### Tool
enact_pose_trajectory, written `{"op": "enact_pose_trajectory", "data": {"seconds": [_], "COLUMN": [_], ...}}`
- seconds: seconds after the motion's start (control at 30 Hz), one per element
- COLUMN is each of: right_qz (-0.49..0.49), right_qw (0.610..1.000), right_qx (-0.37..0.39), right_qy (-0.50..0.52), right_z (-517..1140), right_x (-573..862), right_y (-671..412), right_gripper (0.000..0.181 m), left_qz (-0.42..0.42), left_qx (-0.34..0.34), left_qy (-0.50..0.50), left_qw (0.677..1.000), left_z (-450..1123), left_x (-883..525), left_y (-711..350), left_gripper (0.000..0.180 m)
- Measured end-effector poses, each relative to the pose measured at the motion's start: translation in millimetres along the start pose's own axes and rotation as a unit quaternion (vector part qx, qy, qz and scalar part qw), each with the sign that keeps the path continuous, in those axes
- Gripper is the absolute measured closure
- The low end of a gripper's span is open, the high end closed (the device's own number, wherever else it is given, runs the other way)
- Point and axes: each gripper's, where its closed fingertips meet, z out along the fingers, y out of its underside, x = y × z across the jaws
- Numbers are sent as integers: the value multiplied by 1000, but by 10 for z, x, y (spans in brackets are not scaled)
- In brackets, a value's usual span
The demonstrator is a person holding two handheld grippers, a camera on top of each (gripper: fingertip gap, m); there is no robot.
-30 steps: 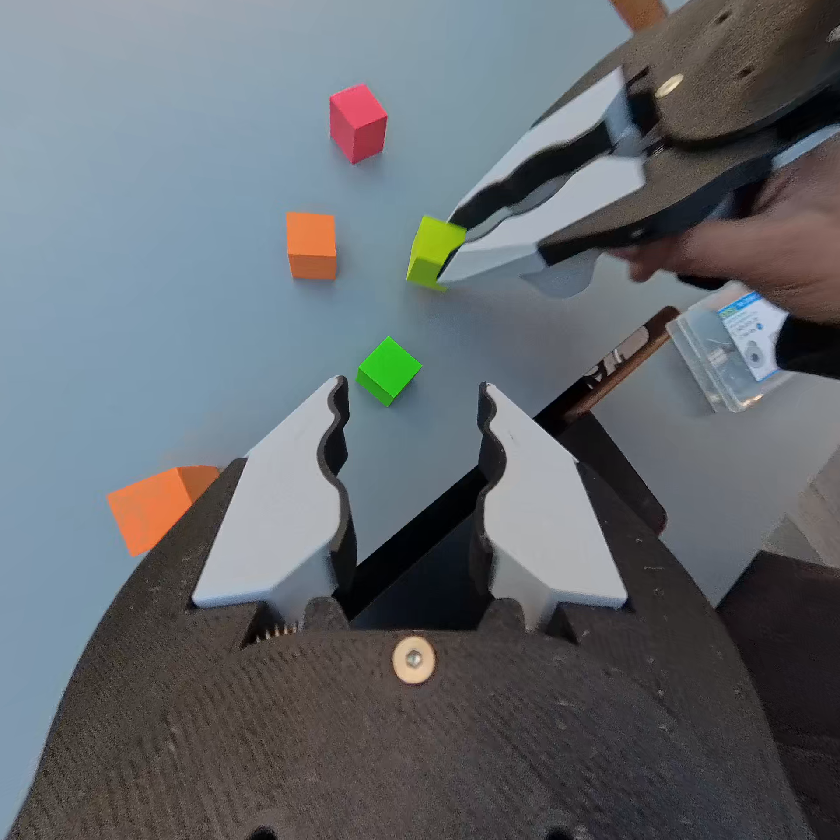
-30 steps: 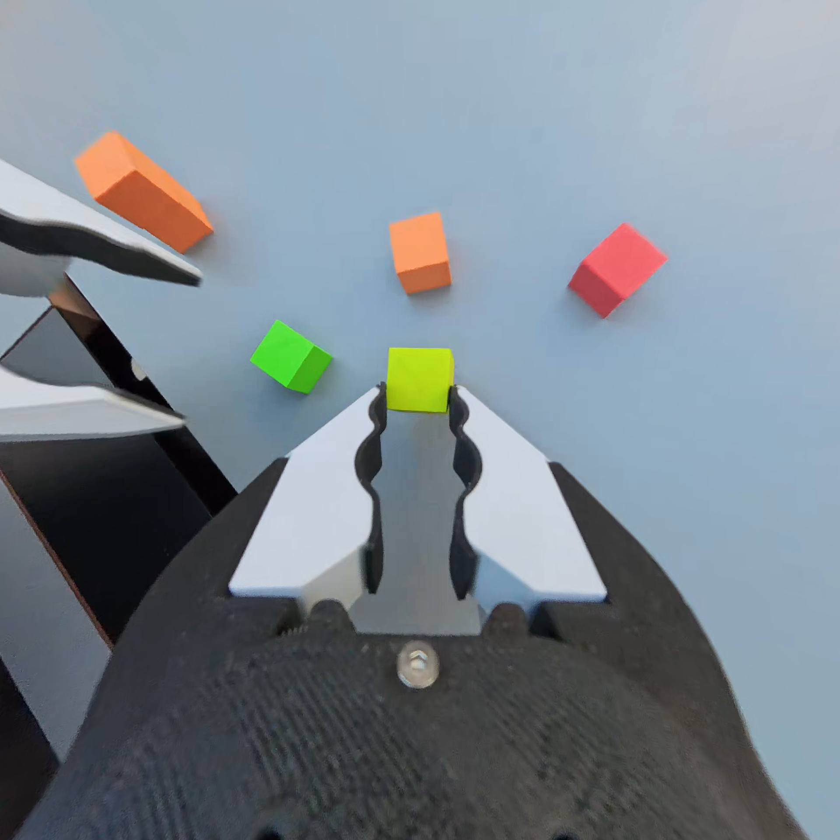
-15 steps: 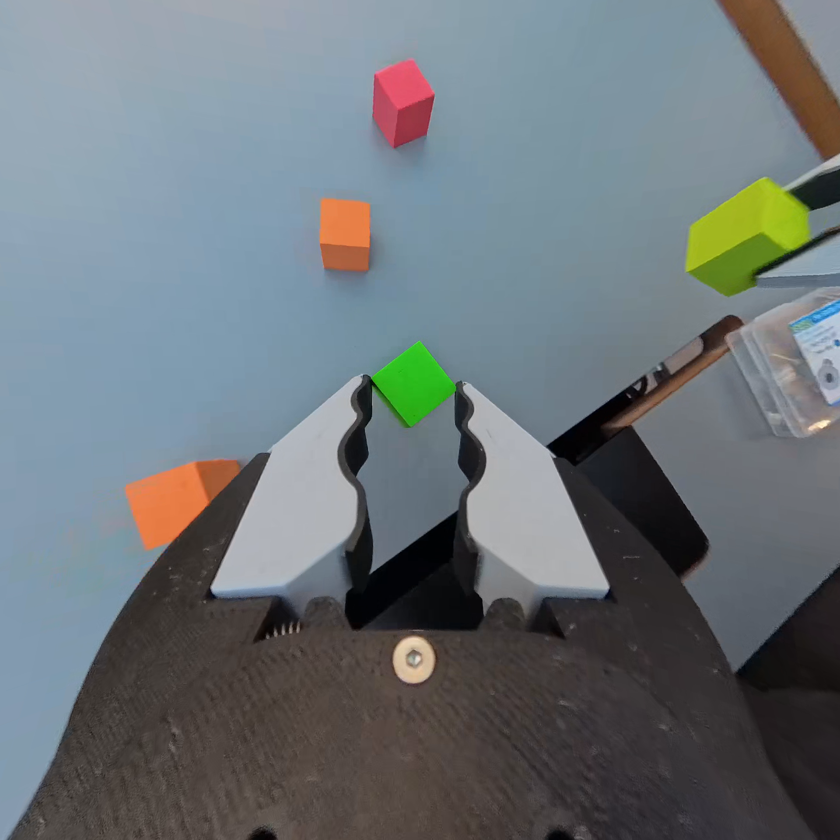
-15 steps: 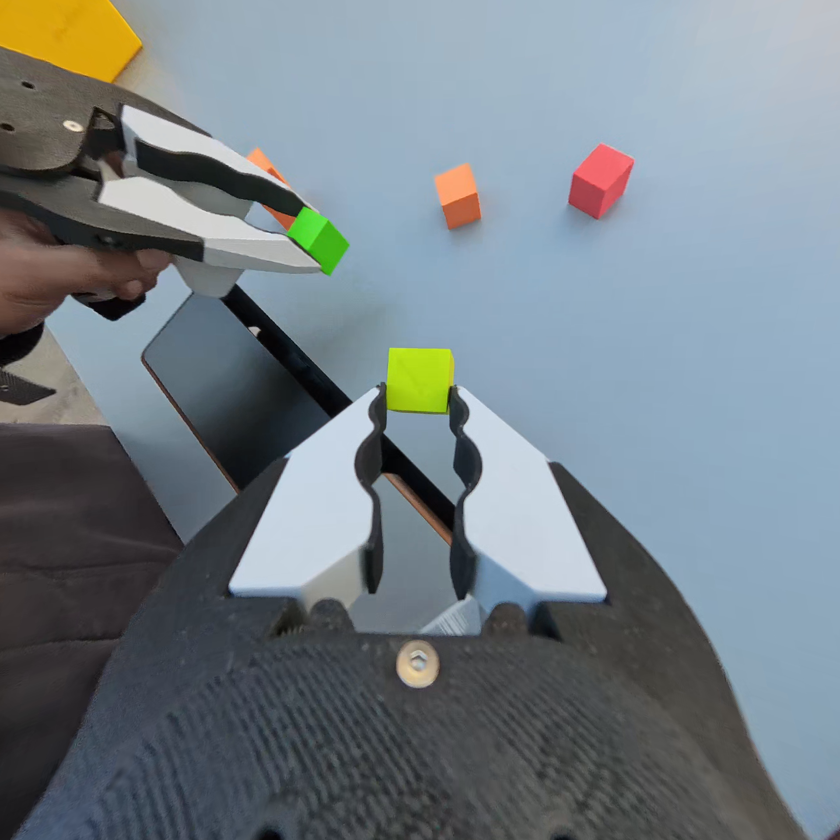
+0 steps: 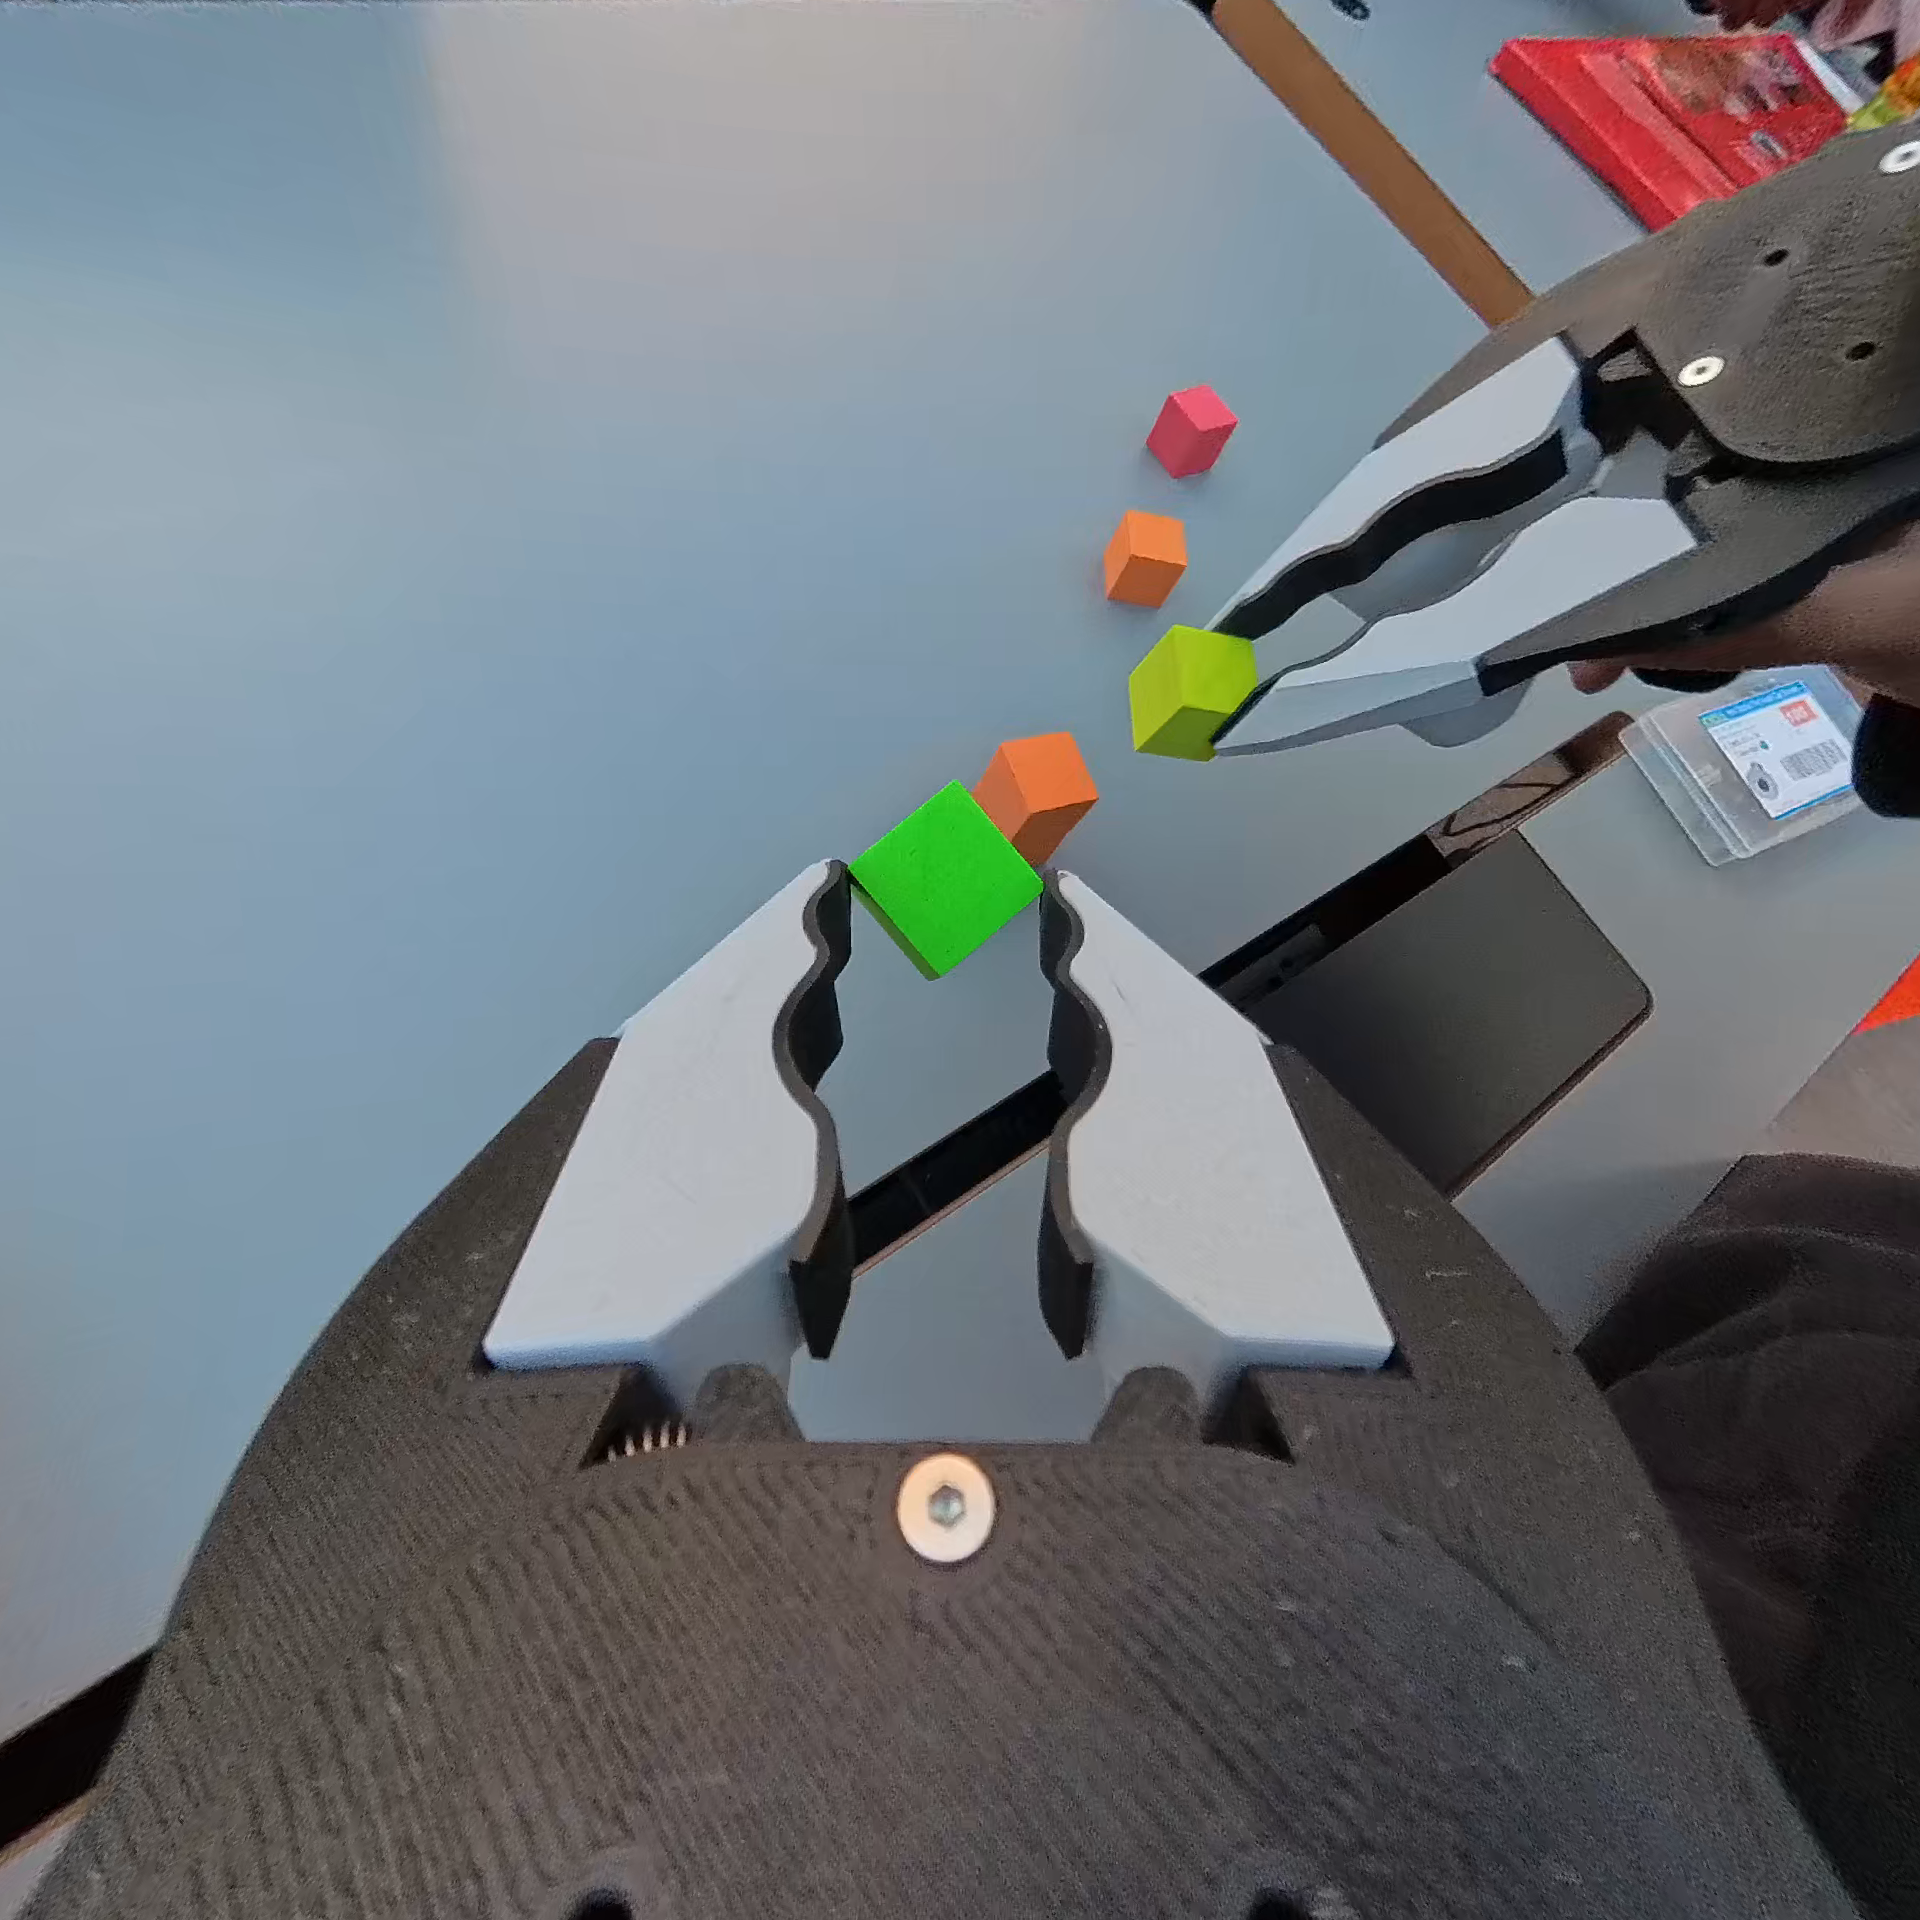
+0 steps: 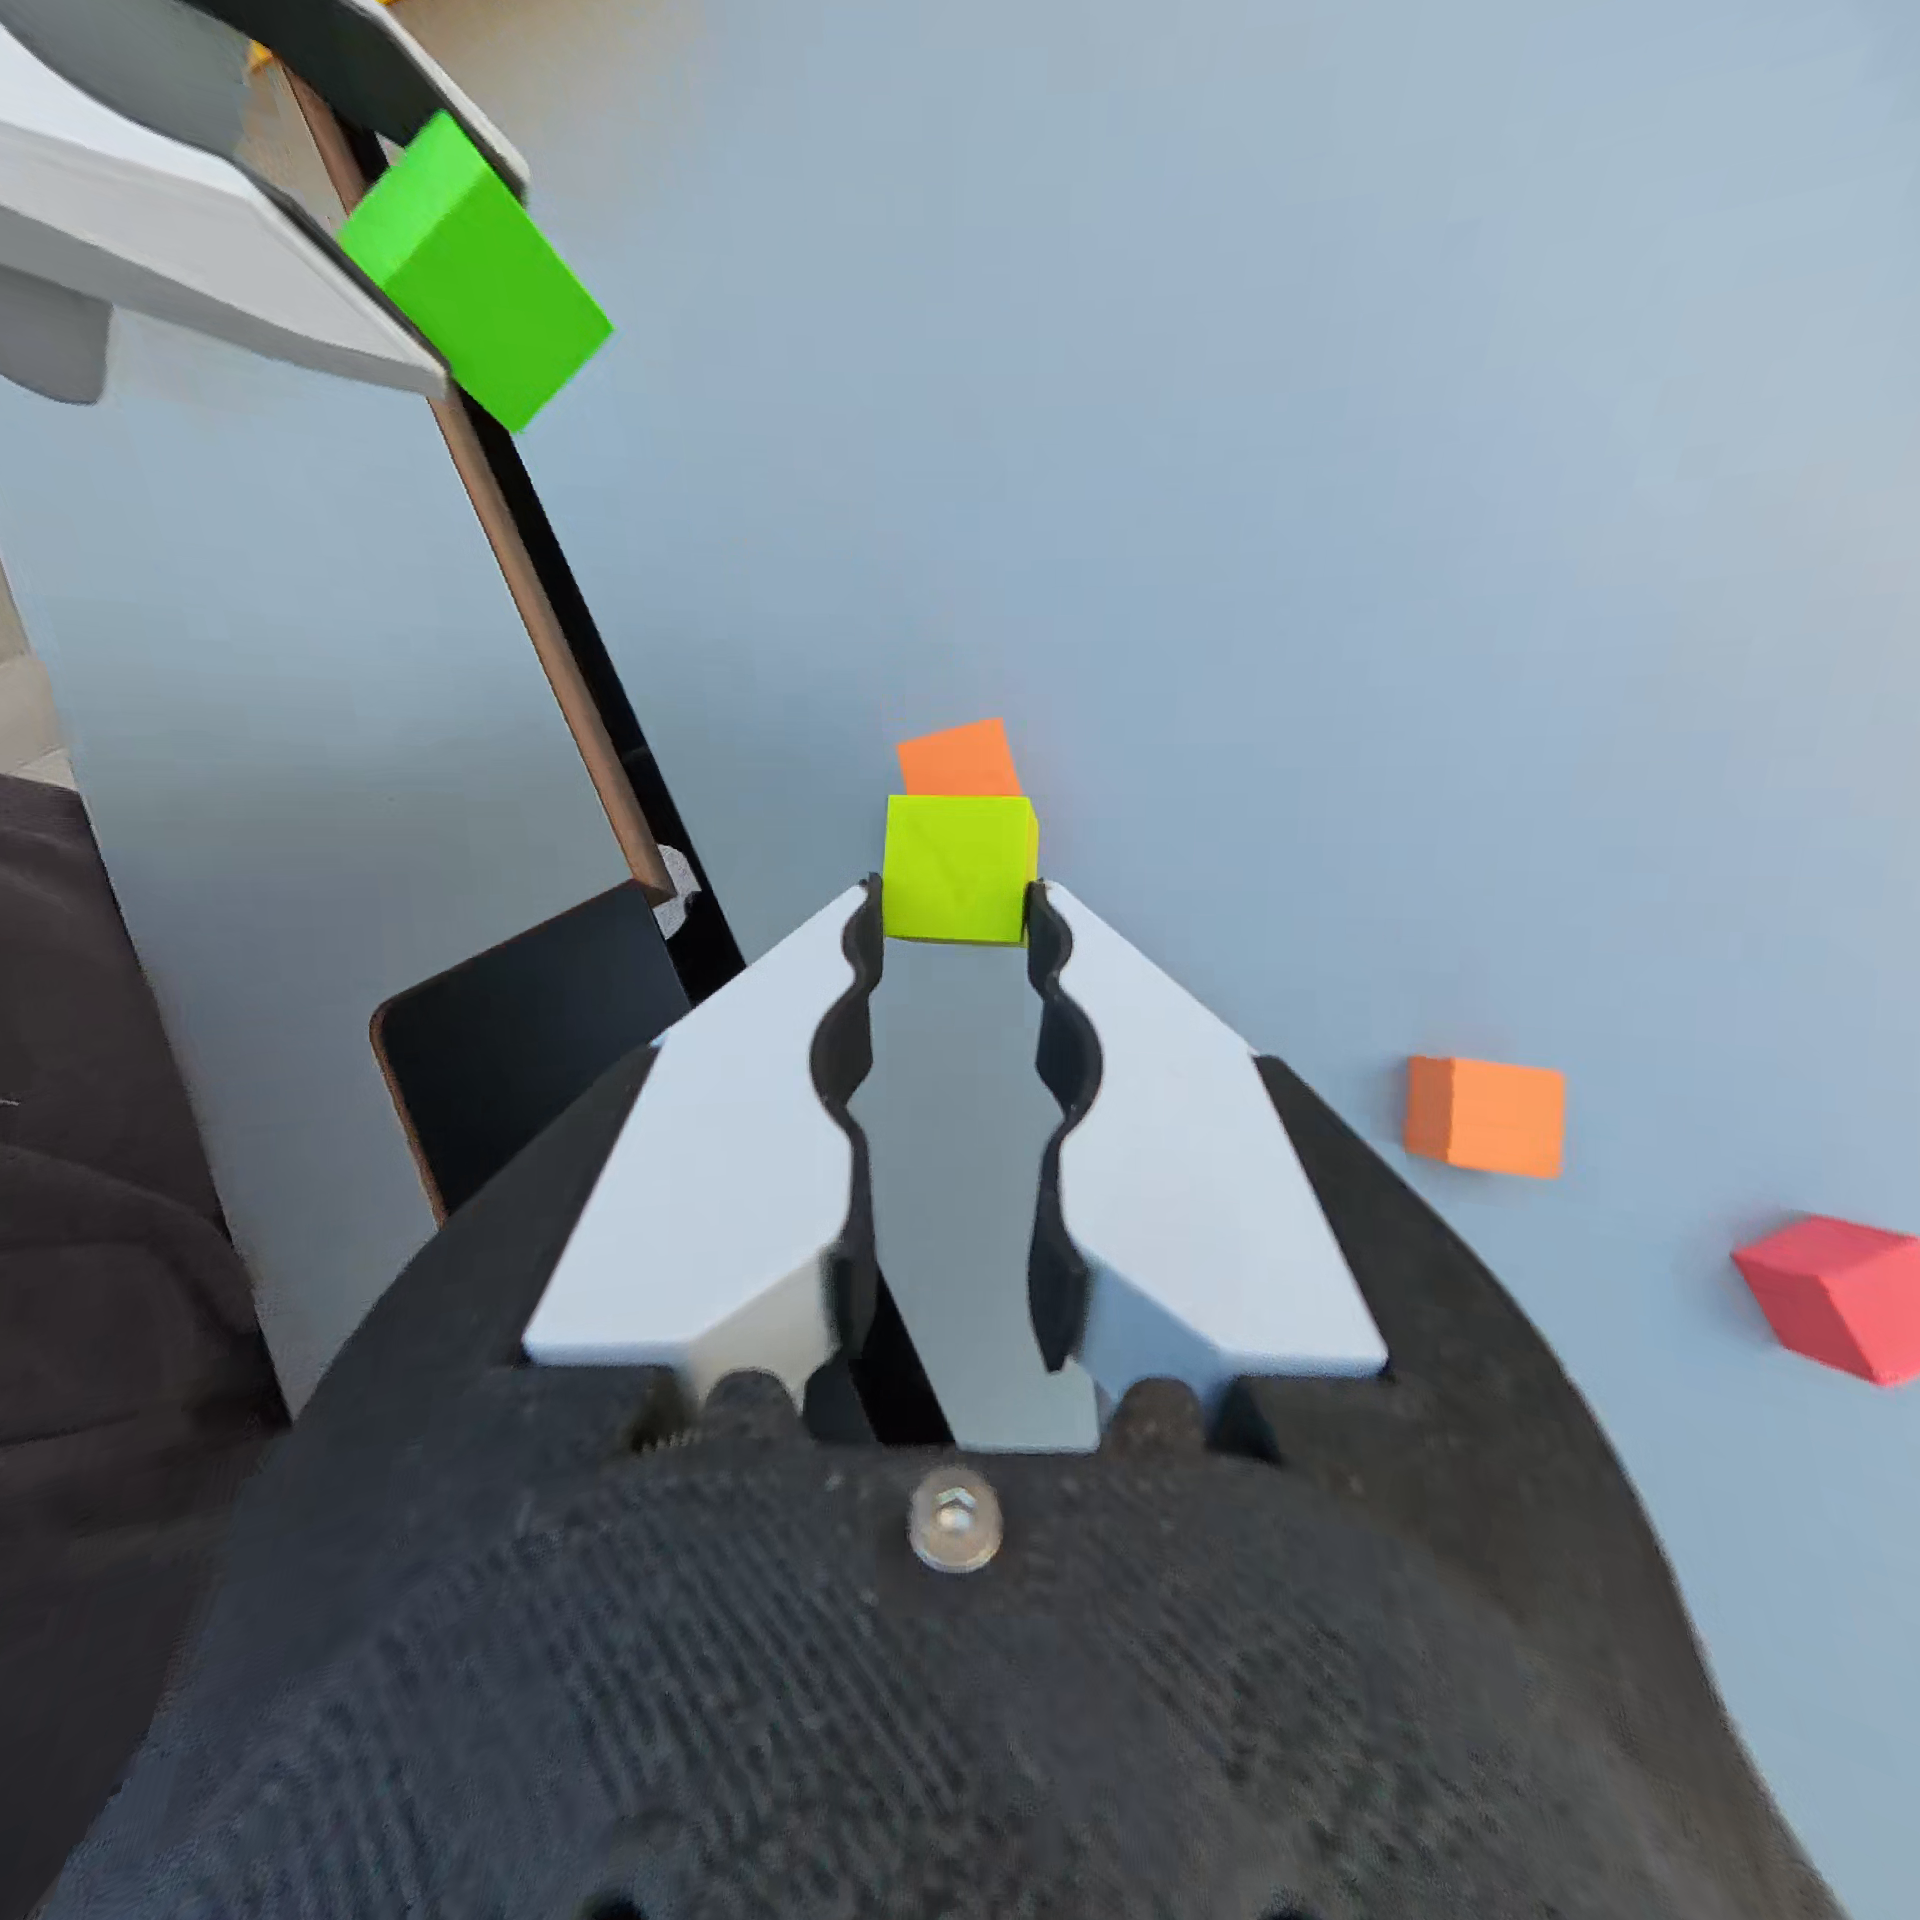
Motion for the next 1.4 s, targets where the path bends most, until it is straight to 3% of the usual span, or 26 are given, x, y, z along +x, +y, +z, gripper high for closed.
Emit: {"op": "enact_pose_trajectory", "data": {"seconds": [0.4, 1.4], "right_qz": [-80, -118], "right_qw": [992, 982], "right_qx": [-84, -94], "right_qy": [-56, -112], "right_z": [272, 345], "right_x": [-57, -17], "right_y": [-106, -102], "right_gripper": [155, 155], "left_qz": [1, -35], "left_qx": [2, 6], "left_qy": [43, 14], "left_qw": [999, 999], "left_z": [-39, 56], "left_x": [-284, -365], "left_y": [143, 154], "left_gripper": [146, 146]}}
